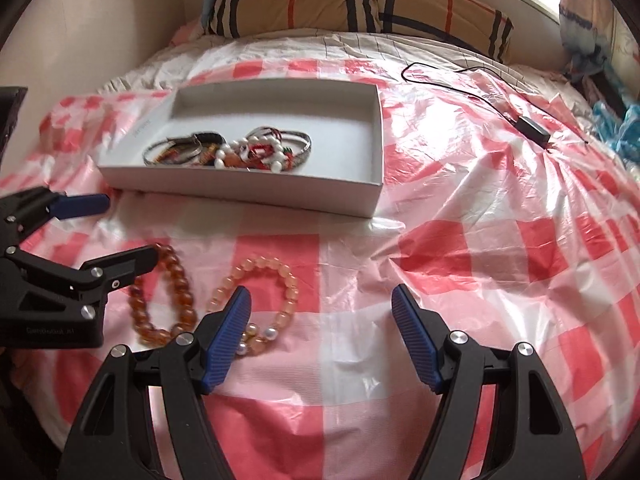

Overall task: Organize jewelry
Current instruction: 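Close the right tool on the pink bead bracelet while the left grasps the amber bracelet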

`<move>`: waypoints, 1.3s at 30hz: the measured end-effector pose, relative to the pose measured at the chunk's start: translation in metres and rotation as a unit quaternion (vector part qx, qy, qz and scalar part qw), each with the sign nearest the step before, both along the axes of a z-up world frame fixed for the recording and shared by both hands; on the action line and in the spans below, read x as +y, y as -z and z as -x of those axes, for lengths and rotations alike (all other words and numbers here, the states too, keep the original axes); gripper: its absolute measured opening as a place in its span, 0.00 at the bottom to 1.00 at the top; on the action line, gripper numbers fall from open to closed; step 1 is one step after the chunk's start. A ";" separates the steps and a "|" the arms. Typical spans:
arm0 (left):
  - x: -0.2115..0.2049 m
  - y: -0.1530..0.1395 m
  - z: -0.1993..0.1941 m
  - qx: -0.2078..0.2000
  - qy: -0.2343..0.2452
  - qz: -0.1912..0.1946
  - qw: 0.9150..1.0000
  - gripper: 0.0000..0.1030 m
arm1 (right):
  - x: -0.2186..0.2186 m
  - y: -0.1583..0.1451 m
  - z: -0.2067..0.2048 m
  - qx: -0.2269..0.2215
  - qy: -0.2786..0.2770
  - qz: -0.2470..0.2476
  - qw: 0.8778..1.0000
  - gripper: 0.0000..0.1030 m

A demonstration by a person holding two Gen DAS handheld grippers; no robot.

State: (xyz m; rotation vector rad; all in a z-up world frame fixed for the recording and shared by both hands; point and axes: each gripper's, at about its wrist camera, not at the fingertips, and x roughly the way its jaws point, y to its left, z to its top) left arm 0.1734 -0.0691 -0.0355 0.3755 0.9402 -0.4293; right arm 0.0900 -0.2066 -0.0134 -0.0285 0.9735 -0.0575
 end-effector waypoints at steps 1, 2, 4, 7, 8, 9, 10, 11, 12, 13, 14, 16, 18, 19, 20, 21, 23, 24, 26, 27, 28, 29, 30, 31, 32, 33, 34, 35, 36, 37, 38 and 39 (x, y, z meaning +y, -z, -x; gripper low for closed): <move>-0.002 0.006 0.001 -0.003 0.002 -0.020 1.000 0.81 | 0.002 0.003 -0.002 0.005 -0.002 0.008 1.000 0.68; -0.003 0.010 0.002 -0.011 0.002 -0.034 0.999 0.82 | 0.005 0.006 -0.004 0.009 -0.007 0.019 1.000 0.68; -0.001 0.009 0.002 -0.026 -0.007 -0.048 0.998 0.84 | 0.015 0.008 -0.005 0.009 -0.025 0.040 0.999 0.68; 0.006 0.007 0.000 -0.057 -0.039 -0.093 0.993 0.84 | 0.026 0.006 -0.002 0.003 -0.062 0.041 0.997 0.68; 0.010 0.007 -0.002 -0.058 -0.047 -0.099 0.992 0.84 | 0.026 0.004 0.000 0.002 -0.070 0.028 0.997 0.68; 0.014 0.006 -0.004 -0.058 -0.055 -0.103 0.991 0.84 | 0.025 0.002 0.000 0.000 -0.075 0.010 0.997 0.68; 0.017 0.005 -0.004 -0.057 -0.058 -0.105 0.991 0.84 | 0.022 0.000 0.000 -0.004 -0.070 -0.001 0.998 0.68; 0.019 0.003 -0.005 -0.056 -0.058 -0.106 0.991 0.84 | 0.019 -0.001 0.000 -0.007 -0.061 -0.007 0.998 0.68; 0.018 0.002 -0.004 -0.055 -0.055 -0.109 0.991 0.84 | 0.015 -0.002 -0.001 -0.007 -0.054 -0.013 0.998 0.68; 0.017 0.002 -0.003 -0.056 -0.052 -0.111 0.991 0.84 | 0.014 -0.001 -0.002 -0.005 -0.048 -0.016 0.999 0.68; 0.016 0.003 -0.003 -0.057 -0.049 -0.112 0.991 0.84 | 0.013 0.000 -0.004 -0.001 -0.044 -0.018 0.999 0.68; 0.010 0.003 0.001 -0.056 -0.031 -0.101 0.993 0.81 | 0.019 0.002 -0.006 0.000 -0.052 -0.010 0.999 0.68; 0.004 0.004 0.006 -0.047 -0.010 -0.087 0.995 0.69 | 0.028 0.002 -0.006 -0.004 -0.069 0.004 0.998 0.65; 0.002 0.007 0.006 -0.043 -0.002 -0.082 0.996 0.57 | 0.034 0.003 -0.007 -0.001 -0.083 0.009 0.997 0.57; 0.001 0.006 0.008 -0.030 0.009 -0.070 0.997 0.49 | 0.037 0.005 -0.006 0.005 -0.092 0.008 0.996 0.45; 0.001 0.006 0.008 -0.012 0.016 -0.054 0.998 0.30 | 0.038 0.007 -0.006 0.012 -0.104 -0.007 0.995 0.40; 0.003 0.004 0.009 0.015 0.019 -0.030 0.999 0.16 | 0.039 0.005 -0.005 0.016 -0.125 -0.051 0.991 0.24; 0.004 0.003 0.010 0.017 0.023 -0.029 0.999 0.15 | 0.039 0.003 -0.004 0.014 -0.127 -0.058 0.990 0.23; 0.007 0.001 0.011 0.021 0.021 -0.021 0.999 0.15 | 0.037 0.003 -0.004 0.010 -0.116 -0.049 0.992 0.24; 0.009 0.000 0.010 0.025 0.018 -0.013 0.999 0.15 | 0.035 0.003 -0.004 0.010 -0.108 -0.046 0.993 0.27; 0.011 0.000 0.009 0.028 0.015 -0.006 0.999 0.15 | 0.033 0.004 -0.006 0.011 -0.100 -0.044 0.994 0.40; 0.013 -0.001 0.008 0.028 0.012 -0.002 1.000 0.16 | 0.032 0.005 -0.006 0.013 -0.098 -0.046 0.994 0.44; 0.014 0.000 0.006 0.027 0.006 0.000 1.000 0.21 | 0.034 0.006 -0.008 0.017 -0.099 -0.044 0.994 0.44; 0.014 0.001 0.005 0.024 0.003 0.000 1.000 0.30 | 0.035 0.008 -0.008 0.020 -0.102 -0.040 0.994 0.44; 0.014 0.001 0.004 0.019 0.000 0.000 1.000 0.36 | 0.038 0.009 -0.008 0.021 -0.105 -0.034 0.994 0.44; 0.014 0.001 0.003 0.014 -0.004 0.000 1.000 0.48 | 0.039 0.010 -0.009 0.021 -0.108 -0.030 0.994 0.44; 0.015 0.001 0.001 0.009 -0.006 0.000 1.000 0.52 | 0.039 0.011 -0.009 0.021 -0.110 -0.029 0.993 0.43; 0.015 0.003 0.000 0.008 -0.007 0.002 1.000 0.52 | 0.039 0.011 -0.009 0.022 -0.112 -0.033 0.993 0.37; 0.014 0.005 -0.001 0.009 -0.008 0.003 1.000 0.51 | 0.039 0.012 -0.010 0.023 -0.116 -0.038 0.992 0.29; 0.014 0.008 -0.002 0.010 -0.008 0.006 1.000 0.47 | 0.039 0.012 -0.010 0.024 -0.117 -0.043 0.992 0.13; 0.013 0.009 -0.002 0.013 -0.005 0.011 1.000 0.39 | 0.037 0.012 -0.010 0.027 -0.118 -0.057 0.991 0.09; 0.012 0.009 -0.003 0.030 0.003 0.025 0.999 0.19 | 0.033 0.012 -0.010 0.029 -0.115 -0.074 0.990 0.09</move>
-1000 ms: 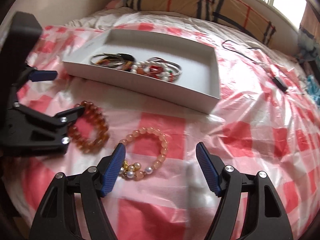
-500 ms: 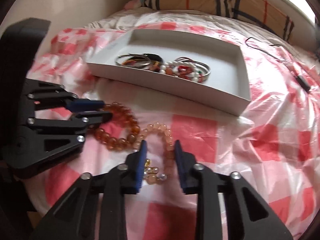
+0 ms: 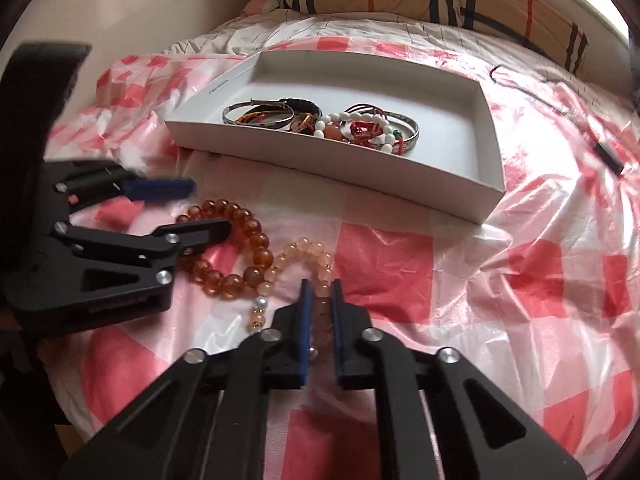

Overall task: Organize jewelry
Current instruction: 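Close the right tool on the pink bead bracelet while the left grasps the amber bracelet, then lift the pink bead bracelet with the right tool while the left lifts the amber bracelet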

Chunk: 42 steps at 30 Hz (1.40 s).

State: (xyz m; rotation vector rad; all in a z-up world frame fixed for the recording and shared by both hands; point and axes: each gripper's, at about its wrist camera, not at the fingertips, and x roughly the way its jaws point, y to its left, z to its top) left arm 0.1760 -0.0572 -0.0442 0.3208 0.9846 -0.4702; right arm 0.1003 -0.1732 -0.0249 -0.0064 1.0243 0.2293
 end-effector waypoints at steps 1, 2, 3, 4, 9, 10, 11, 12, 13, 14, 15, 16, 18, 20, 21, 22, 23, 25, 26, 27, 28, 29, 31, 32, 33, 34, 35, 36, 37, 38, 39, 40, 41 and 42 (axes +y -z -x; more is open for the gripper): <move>-0.001 -0.002 0.001 0.004 0.001 0.003 1.000 0.10 | -0.006 -0.001 -0.001 0.005 0.006 -0.025 1.000 0.08; -0.002 -0.004 0.004 0.005 0.005 0.006 1.000 0.10 | -0.011 -0.002 -0.001 0.008 0.012 -0.047 0.999 0.08; -0.001 -0.006 0.006 0.010 0.011 0.016 1.000 0.10 | -0.017 -0.002 -0.001 0.012 0.020 -0.070 0.997 0.08; 0.001 -0.009 0.008 0.017 0.013 0.029 0.999 0.10 | -0.023 -0.003 -0.002 0.015 0.027 -0.094 0.995 0.08; 0.019 -0.023 0.007 0.024 -0.001 0.074 0.997 0.10 | -0.049 -0.002 -0.003 0.031 0.057 -0.214 0.975 0.08; 0.023 -0.024 0.006 0.025 -0.005 0.081 0.996 0.10 | -0.052 -0.002 -0.003 0.033 0.061 -0.233 0.970 0.08; 0.026 -0.026 0.004 0.027 -0.009 0.088 0.996 0.10 | -0.057 -0.001 -0.003 0.036 0.065 -0.261 0.963 0.08; 0.028 -0.027 0.002 0.028 -0.012 0.093 0.995 0.10 | -0.060 0.000 -0.003 0.037 0.069 -0.277 0.958 0.08; 0.030 -0.027 0.001 0.030 -0.014 0.097 0.995 0.10 | -0.064 0.001 -0.003 0.039 0.072 -0.296 0.952 0.08; 0.031 -0.028 0.001 0.032 -0.015 0.100 0.994 0.10 | -0.067 0.001 -0.003 0.040 0.076 -0.316 0.945 0.08; 0.031 -0.028 0.000 0.033 -0.015 0.102 0.994 0.10 | -0.070 0.001 -0.002 0.040 0.079 -0.333 0.939 0.08; 0.031 -0.028 -0.001 0.033 -0.016 0.101 0.994 0.10 | -0.072 0.000 -0.002 0.039 0.080 -0.346 0.934 0.08; 0.030 -0.028 -0.001 0.032 -0.016 0.101 0.994 0.10 | -0.075 0.000 -0.002 0.038 0.081 -0.363 0.928 0.08; 0.029 -0.027 -0.001 0.031 -0.016 0.099 0.994 0.10 | -0.078 -0.002 0.000 0.036 0.081 -0.377 0.922 0.08; 0.029 -0.027 -0.001 0.032 -0.015 0.100 0.994 0.10 | -0.079 -0.003 0.001 0.034 0.081 -0.382 0.920 0.08; 0.030 -0.027 -0.001 0.034 -0.015 0.104 0.994 0.10 | -0.081 -0.004 0.001 0.032 0.080 -0.387 0.918 0.08; 0.031 -0.028 -0.001 0.035 -0.015 0.107 0.994 0.10 | -0.082 -0.005 0.002 0.031 0.080 -0.389 0.917 0.08; 0.031 -0.028 -0.001 0.032 -0.017 0.104 0.994 0.10 | -0.083 -0.008 0.003 0.025 0.080 -0.387 0.918 0.08; 0.031 -0.027 -0.001 0.032 -0.018 0.102 0.994 0.10 | -0.083 -0.009 0.003 0.023 0.078 -0.392 0.916 0.08; 0.031 -0.027 -0.002 0.032 -0.020 0.100 0.994 0.10 | -0.083 -0.010 0.003 0.020 0.077 -0.394 0.916 0.08; 0.030 -0.026 -0.002 0.031 -0.021 0.095 0.995 0.10 | -0.083 -0.011 0.003 0.018 0.076 -0.395 0.915 0.08; 0.029 -0.024 -0.002 0.029 -0.022 0.088 0.995 0.10 | -0.083 -0.012 0.003 0.016 0.074 -0.399 0.914 0.08; 0.025 -0.021 -0.002 0.026 -0.021 0.071 0.997 0.10 | -0.084 -0.012 0.003 0.014 0.073 -0.401 0.913 0.08; 0.023 -0.020 -0.001 0.024 -0.020 0.065 0.997 0.10 | -0.084 -0.012 0.003 0.014 0.073 -0.403 0.912 0.08; 0.022 -0.019 -0.001 0.022 -0.019 0.060 0.998 0.10 | -0.085 -0.012 0.004 0.014 0.072 -0.406 0.911 0.08; 0.021 -0.019 -0.001 0.020 -0.017 0.055 0.998 0.10 | -0.086 -0.013 0.004 0.013 0.072 -0.409 0.909 0.08; 0.020 -0.018 -0.001 0.019 -0.016 0.052 0.998 0.10 | -0.087 -0.013 0.005 0.012 0.071 -0.413 0.908 0.08; 0.020 -0.018 -0.001 0.018 -0.016 0.049 0.999 0.10 | -0.089 -0.014 0.005 0.011 0.071 -0.418 0.906 0.08; 0.019 -0.017 -0.001 0.017 -0.015 0.046 0.999 0.10 | -0.090 -0.015 0.006 0.010 0.070 -0.422 0.904 0.08; 0.019 -0.017 -0.001 0.017 -0.015 0.045 0.999 0.10 | -0.091 -0.015 0.006 0.009 0.070 -0.425 0.902 0.08; 0.019 -0.017 -0.001 0.016 -0.015 0.042 0.999 0.10 | -0.091 -0.015 0.006 0.009 0.070 -0.427 0.901 0.08; 0.018 -0.016 -0.001 0.015 -0.015 0.039 0.999 0.10 | -0.091 -0.015 0.006 0.009 0.069 -0.429 0.900 0.08; 0.017 -0.016 0.000 0.013 -0.015 0.036 0.999 0.10 | -0.091 -0.016 0.007 0.009 0.069 -0.431 0.900 0.08; 0.017 -0.016 0.000 0.011 -0.014 0.033 0.999 0.11 | -0.092 -0.016 0.007 0.010 0.069 -0.432 0.899 0.08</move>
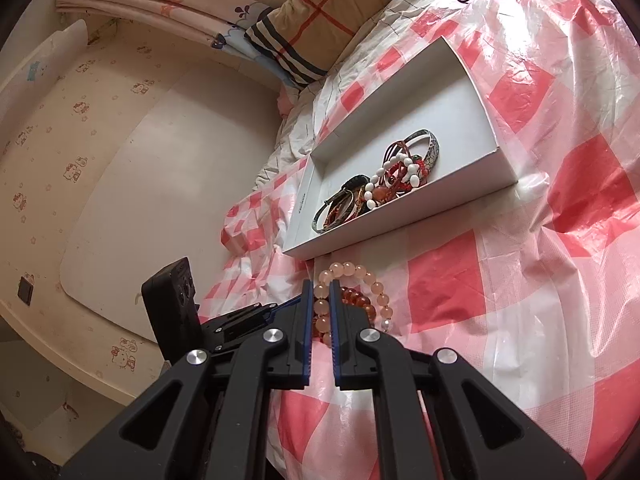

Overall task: Organize jewelry
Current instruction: 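Lift the pink bead bracelet with the right tool while the left lifts the amber bracelet, then open both tools over the tray to drop the two bead bracelets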

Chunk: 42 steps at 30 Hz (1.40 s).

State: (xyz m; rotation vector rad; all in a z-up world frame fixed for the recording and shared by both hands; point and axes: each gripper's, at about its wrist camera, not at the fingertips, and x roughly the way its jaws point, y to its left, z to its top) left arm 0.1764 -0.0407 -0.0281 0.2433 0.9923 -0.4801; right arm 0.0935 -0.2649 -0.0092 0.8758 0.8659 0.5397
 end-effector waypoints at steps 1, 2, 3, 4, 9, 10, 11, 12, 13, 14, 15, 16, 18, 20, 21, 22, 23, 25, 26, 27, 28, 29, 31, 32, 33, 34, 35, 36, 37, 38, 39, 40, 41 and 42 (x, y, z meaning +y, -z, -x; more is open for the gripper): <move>-0.001 0.000 0.000 -0.002 0.001 -0.004 1.000 0.11 | 0.000 0.000 0.000 0.000 -0.001 -0.002 1.000 0.08; -0.002 0.000 0.001 -0.004 0.002 -0.007 1.000 0.11 | 0.000 0.000 0.000 -0.001 -0.001 -0.003 1.000 0.08; -0.002 0.001 0.001 -0.005 0.002 -0.009 1.000 0.11 | 0.000 0.000 0.000 -0.001 -0.002 -0.004 1.000 0.08; -0.003 0.001 0.002 -0.006 0.003 -0.013 1.000 0.11 | 0.000 -0.001 0.000 -0.001 -0.002 -0.004 1.000 0.08; -0.008 0.006 0.001 -0.007 0.002 -0.031 0.999 0.20 | 0.001 -0.001 0.000 -0.002 -0.005 -0.013 1.000 0.08; -0.008 0.008 0.002 -0.009 0.002 -0.036 0.999 0.26 | 0.001 -0.001 0.000 -0.003 -0.005 -0.015 1.000 0.08; -0.010 0.008 0.002 -0.012 0.002 -0.041 0.999 0.29 | 0.001 -0.002 -0.001 -0.004 -0.006 -0.016 1.000 0.08; -0.012 0.010 0.003 -0.016 0.003 -0.047 0.999 0.33 | 0.001 -0.002 -0.001 -0.004 -0.006 -0.017 1.000 0.08; -0.013 0.010 0.004 -0.018 0.004 -0.052 0.998 0.34 | 0.001 -0.002 -0.001 -0.005 -0.007 -0.019 1.000 0.08; -0.014 0.011 0.004 -0.020 0.005 -0.055 0.998 0.34 | 0.001 -0.002 -0.001 -0.006 -0.008 -0.021 1.000 0.08; -0.015 0.012 0.005 -0.022 0.006 -0.057 0.998 0.33 | 0.001 -0.002 -0.001 -0.007 -0.009 -0.024 1.000 0.08; -0.016 0.012 0.005 -0.023 0.008 -0.059 0.998 0.30 | 0.001 -0.002 -0.001 -0.007 -0.009 -0.026 1.000 0.08; -0.018 0.012 0.006 -0.008 0.020 -0.045 0.999 0.10 | 0.000 -0.002 -0.001 -0.010 -0.010 -0.035 0.999 0.08; -0.017 0.008 0.007 0.008 0.030 -0.017 0.999 0.10 | -0.001 -0.003 -0.001 -0.013 -0.009 -0.047 0.999 0.08; -0.016 0.004 0.007 0.017 0.036 0.006 0.999 0.10 | -0.001 -0.003 -0.001 -0.016 -0.008 -0.055 0.998 0.08; -0.014 -0.001 0.008 0.022 0.040 0.027 0.999 0.10 | -0.003 -0.004 -0.001 -0.018 -0.007 -0.062 0.998 0.08; -0.011 -0.009 0.008 0.025 0.041 0.052 0.997 0.10 | -0.004 -0.005 -0.002 -0.022 -0.005 -0.068 0.997 0.08; -0.005 -0.023 0.008 0.028 0.041 0.095 0.994 0.10 | -0.004 -0.009 -0.004 -0.031 -0.004 -0.076 0.997 0.08; -0.001 -0.032 0.007 0.027 0.039 0.120 0.992 0.10 | -0.004 -0.012 -0.005 -0.036 -0.002 -0.079 0.996 0.08; 0.002 -0.039 0.006 0.025 0.037 0.137 0.990 0.10 | -0.004 -0.014 -0.007 -0.041 -0.001 -0.080 0.996 0.08; 0.004 -0.046 0.005 0.022 0.037 0.152 0.987 0.10 | -0.004 -0.017 -0.008 -0.045 -0.001 -0.082 0.996 0.08; 0.006 -0.052 0.003 0.019 0.035 0.166 0.985 0.10 | -0.004 -0.019 -0.010 -0.051 -0.001 -0.085 0.995 0.08; 0.008 -0.064 0.000 0.009 0.029 0.185 0.982 0.10 | -0.003 -0.023 -0.014 -0.057 0.000 -0.088 0.995 0.08; 0.007 -0.068 -0.003 0.003 0.027 0.189 0.982 0.10 | -0.003 -0.024 -0.016 -0.059 0.001 -0.088 0.994 0.08; 0.006 -0.071 -0.005 -0.001 0.023 0.195 0.981 0.10 | -0.003 -0.025 -0.019 -0.061 0.002 -0.089 0.994 0.08; 0.006 -0.074 -0.009 -0.004 0.020 0.204 0.979 0.10 | -0.003 -0.027 -0.022 -0.063 0.004 -0.088 0.994 0.08; 0.006 -0.077 -0.013 -0.006 0.017 0.212 0.977 0.10 | -0.003 -0.028 -0.026 -0.065 0.005 -0.087 0.994 0.08; 0.007 -0.080 -0.019 -0.008 0.014 0.221 0.975 0.10 | -0.003 -0.030 -0.031 -0.068 0.007 -0.085 0.994 0.08; 0.009 -0.083 -0.023 -0.010 0.011 0.230 0.973 0.10 | -0.004 -0.033 -0.037 -0.072 0.010 -0.083 0.994 0.08; 0.009 -0.086 -0.028 -0.013 0.007 0.242 0.970 0.10 | -0.005 -0.036 -0.043 -0.077 0.013 -0.081 0.994 0.08; 0.009 -0.088 -0.031 -0.015 0.004 0.251 0.968 0.10 | -0.005 -0.038 -0.049 -0.081 0.016 -0.077 0.994 0.08; 0.009 -0.088 -0.036 -0.017 0.000 0.263 0.965 0.10 | -0.005 -0.041 -0.055 -0.085 0.018 -0.074 0.993 0.08; 0.009 -0.088 -0.041 -0.018 -0.007 0.270 0.963 0.10 | -0.004 -0.043 -0.063 -0.089 0.020 -0.071 0.993 0.09; 0.009 -0.086 -0.047 -0.021 -0.020 0.277 0.960 0.10 | -0.002 -0.043 -0.072 -0.090 0.024 -0.061 0.994 0.09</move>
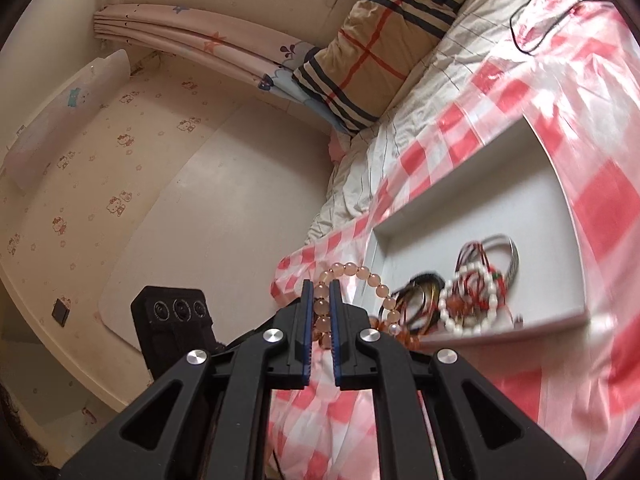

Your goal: Organize jewelry

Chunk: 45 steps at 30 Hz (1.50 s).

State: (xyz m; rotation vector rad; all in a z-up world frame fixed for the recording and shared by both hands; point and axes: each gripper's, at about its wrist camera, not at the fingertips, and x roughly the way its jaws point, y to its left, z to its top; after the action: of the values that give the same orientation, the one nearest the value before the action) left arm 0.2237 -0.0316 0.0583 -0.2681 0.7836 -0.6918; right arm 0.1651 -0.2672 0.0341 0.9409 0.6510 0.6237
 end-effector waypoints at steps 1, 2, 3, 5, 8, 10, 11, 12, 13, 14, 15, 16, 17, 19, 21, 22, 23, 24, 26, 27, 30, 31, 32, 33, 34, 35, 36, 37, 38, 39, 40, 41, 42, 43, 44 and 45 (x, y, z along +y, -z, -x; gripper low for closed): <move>0.001 0.003 -0.006 0.001 -0.013 0.003 1.000 0.10 | 0.002 0.001 -0.008 0.004 0.011 0.019 1.000 0.09; 0.002 0.007 -0.010 0.002 -0.028 0.000 1.000 0.11 | 0.002 0.004 -0.014 0.012 0.023 0.035 0.999 0.19; 0.003 0.014 -0.017 0.005 -0.053 -0.010 0.999 0.11 | 0.002 0.009 -0.019 0.020 0.032 0.043 0.998 0.27; 0.004 0.028 -0.029 0.028 -0.075 -0.031 0.996 0.11 | 0.002 0.020 -0.022 0.042 0.042 0.051 0.997 0.32; 0.009 0.045 -0.037 0.060 -0.106 -0.045 0.992 0.22 | 0.002 0.026 -0.020 0.058 0.042 0.071 0.995 0.32; 0.011 0.048 -0.034 0.060 -0.116 -0.058 0.990 0.33 | 0.001 0.023 -0.016 0.057 0.046 0.089 0.993 0.34; 0.013 0.048 -0.031 0.055 -0.119 -0.064 0.989 0.37 | 0.001 0.021 -0.011 0.056 0.049 0.100 0.992 0.38; 0.013 0.047 -0.028 0.048 -0.121 -0.071 0.989 0.43 | 0.002 0.019 -0.008 0.056 0.051 0.113 0.991 0.40; 0.015 0.046 -0.024 0.043 -0.122 -0.078 0.989 0.46 | 0.003 0.017 -0.004 0.057 0.052 0.128 0.989 0.40; 0.015 0.045 -0.021 0.039 -0.122 -0.084 0.988 0.47 | 0.005 0.015 0.001 0.060 0.052 0.149 0.986 0.41; 0.017 0.044 -0.017 0.036 -0.122 -0.091 0.988 0.50 | 0.006 0.013 0.005 0.061 0.054 0.166 0.983 0.43; 0.018 0.042 -0.013 0.033 -0.124 -0.098 0.987 0.52 | 0.007 0.011 0.008 0.061 0.057 0.180 0.980 0.46; 0.019 0.040 -0.010 0.031 -0.126 -0.102 0.986 0.53 | 0.009 0.006 0.012 0.057 0.062 0.201 0.976 0.50; 0.024 0.032 0.002 0.024 -0.126 -0.103 0.986 0.58 | 0.015 -0.006 0.022 0.043 0.073 0.243 0.966 0.58; 0.027 0.020 0.019 0.006 -0.118 -0.106 0.987 0.67 | 0.022 -0.019 0.042 0.020 0.090 0.289 0.953 0.68; 0.029 0.014 0.030 -0.007 -0.114 -0.110 0.987 0.75 | 0.024 -0.024 0.054 0.010 0.100 0.312 0.945 0.71; 0.031 0.010 0.040 -0.019 -0.113 -0.115 0.987 0.79 | 0.027 -0.027 0.069 0.000 0.113 0.340 0.934 0.75; 0.035 0.006 0.055 -0.034 -0.111 -0.121 0.986 0.86 | 0.029 -0.030 0.082 -0.008 0.121 0.361 0.925 0.76; 0.042 0.005 0.080 -0.049 -0.107 -0.127 0.985 0.90 | 0.033 -0.031 0.110 -0.021 0.131 0.400 0.907 0.81; 0.047 0.007 0.094 -0.050 -0.102 -0.128 0.985 0.90 | 0.034 -0.032 0.125 -0.026 0.139 0.417 0.898 0.81; 0.057 0.011 0.123 -0.045 -0.101 -0.127 0.986 0.91 | 0.031 -0.034 0.160 -0.034 0.162 0.439 0.883 0.84; 0.059 0.011 0.133 -0.047 -0.099 -0.127 0.986 0.91 | 0.029 -0.037 0.170 -0.038 0.171 0.438 0.882 0.85; 0.060 0.011 0.142 -0.051 -0.098 -0.129 0.986 0.92 | 0.026 -0.041 0.183 -0.045 0.181 0.435 0.881 0.87; 0.062 0.011 0.154 -0.060 -0.098 -0.132 0.985 0.93 | 0.025 -0.044 0.194 -0.053 0.191 0.437 0.877 0.88; 0.064 0.011 0.165 -0.068 -0.097 -0.137 0.984 0.93 | 0.025 -0.048 0.204 -0.060 0.202 0.443 0.871 0.89; 0.064 0.012 0.173 -0.072 -0.096 -0.142 0.983 0.93 | 0.025 -0.051 0.214 -0.066 0.210 0.449 0.866 0.91; 0.066 0.014 0.184 -0.076 -0.096 -0.150 0.981 0.93 | 0.024 -0.053 0.222 -0.071 0.214 0.448 0.865 0.92; 0.067 0.015 0.190 -0.076 -0.097 -0.156 0.980 0.93 | 0.022 -0.054 0.230 -0.073 0.217 0.445 0.866 0.93; 0.069 0.016 0.199 -0.075 -0.099 -0.161 0.979 0.93 | 0.020 -0.055 0.236 -0.071 0.219 0.442 0.867 0.93; 0.071 0.017 0.204 -0.074 -0.102 -0.162 0.979 0.93 | 0.017 -0.055 0.242 -0.067 0.221 0.438 0.869 0.93; 0.073 0.016 0.210 -0.077 -0.107 -0.161 0.978 0.93 | 0.015 -0.055 0.246 -0.064 0.224 0.435 0.870 0.93; 0.077 0.014 0.218 -0.083 -0.113 -0.159 0.977 0.93 | 0.012 -0.055 0.253 -0.059 0.230 0.434 0.869 0.93; 0.079 0.013 0.223 -0.088 -0.117 -0.157 0.977 0.93 | 0.010 -0.055 0.259 -0.056 0.233 0.433 0.869 0.93; 0.081 0.011 0.228 -0.094 -0.123 -0.155 0.976 0.93 | 0.008 -0.055 0.266 -0.054 0.233 0.432 0.869 0.93; 0.084 0.009 0.234 -0.098 -0.128 -0.150 0.975 0.93 | 0.008 -0.055 0.271 -0.054 0.235 0.433 0.869 0.93; 0.087 0.007 0.239 -0.102 -0.132 -0.144 0.975 0.93 | 0.008 -0.055 0.277 -0.054 0.237 0.433 0.868 0.93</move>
State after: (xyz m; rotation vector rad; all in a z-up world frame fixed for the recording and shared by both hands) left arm -0.0153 0.0553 0.0511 -0.0349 0.6275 -0.3416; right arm -0.1124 -0.2592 0.0891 0.1861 0.4887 -0.0886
